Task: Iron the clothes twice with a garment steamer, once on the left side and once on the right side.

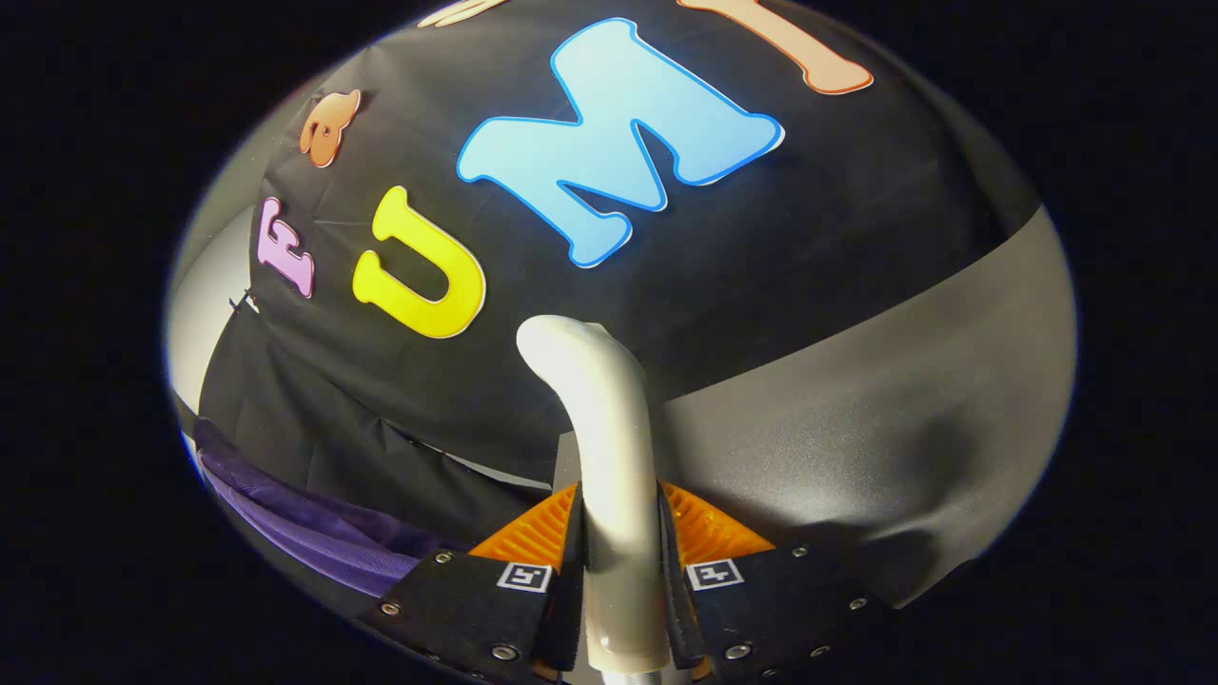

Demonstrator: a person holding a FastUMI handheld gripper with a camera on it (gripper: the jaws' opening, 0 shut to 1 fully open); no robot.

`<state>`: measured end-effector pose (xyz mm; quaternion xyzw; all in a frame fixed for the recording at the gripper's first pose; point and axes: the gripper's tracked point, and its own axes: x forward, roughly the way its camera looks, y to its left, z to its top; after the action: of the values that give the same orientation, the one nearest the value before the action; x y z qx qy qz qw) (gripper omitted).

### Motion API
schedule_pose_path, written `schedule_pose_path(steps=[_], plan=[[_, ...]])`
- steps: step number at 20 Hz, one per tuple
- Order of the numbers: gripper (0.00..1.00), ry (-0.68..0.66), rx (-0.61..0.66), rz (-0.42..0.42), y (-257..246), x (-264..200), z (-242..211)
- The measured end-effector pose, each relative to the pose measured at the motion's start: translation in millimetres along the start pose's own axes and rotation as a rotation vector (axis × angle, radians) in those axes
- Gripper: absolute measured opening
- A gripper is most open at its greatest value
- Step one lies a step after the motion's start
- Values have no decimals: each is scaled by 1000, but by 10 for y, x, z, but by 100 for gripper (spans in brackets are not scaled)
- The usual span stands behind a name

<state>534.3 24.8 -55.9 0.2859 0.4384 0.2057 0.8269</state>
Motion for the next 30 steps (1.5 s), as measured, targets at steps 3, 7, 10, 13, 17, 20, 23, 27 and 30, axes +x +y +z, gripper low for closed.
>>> schedule_pose_path(steps=[3,7,10,13,17,20,23,27,30], plan=[[35,-130,-101,40,258,-346,52],[35,-274,-247,87,599,-942,-153],[34,-326,-266,142,774,-1319,-431],[34,-388,-281,145,821,-1642,-700],[34,-490,-319,131,920,-2048,-1096],[34,-550,-336,98,956,-2202,-1484],[34,-608,-322,67,979,-2329,-1851],[34,-755,-329,45,1112,-2481,-2124],[34,-817,-402,30,1396,-2567,-2237]])
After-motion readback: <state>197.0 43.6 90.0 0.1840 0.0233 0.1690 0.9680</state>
